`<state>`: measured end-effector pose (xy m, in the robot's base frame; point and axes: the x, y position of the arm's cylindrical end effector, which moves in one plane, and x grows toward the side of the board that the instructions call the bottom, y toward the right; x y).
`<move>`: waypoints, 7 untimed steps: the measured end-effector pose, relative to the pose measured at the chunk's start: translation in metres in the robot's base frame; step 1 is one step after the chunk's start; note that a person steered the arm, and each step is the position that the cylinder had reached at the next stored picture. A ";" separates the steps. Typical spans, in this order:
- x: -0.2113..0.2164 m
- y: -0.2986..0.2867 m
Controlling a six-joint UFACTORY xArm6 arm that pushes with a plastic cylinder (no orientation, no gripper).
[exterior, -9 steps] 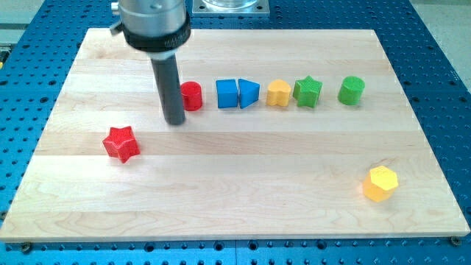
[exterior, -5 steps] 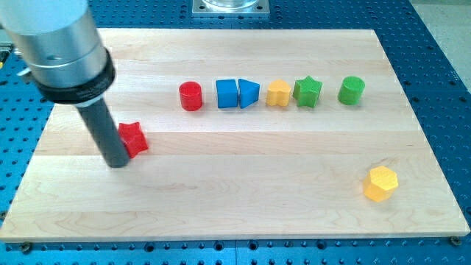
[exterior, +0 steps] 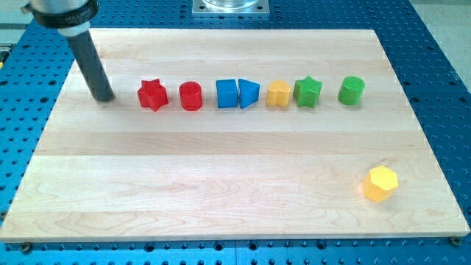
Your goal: Slide the red star to the left of the red circle
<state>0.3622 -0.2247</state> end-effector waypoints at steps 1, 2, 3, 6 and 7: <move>0.070 -0.016; 0.136 0.054; 0.138 0.165; 0.173 0.476; 0.195 0.411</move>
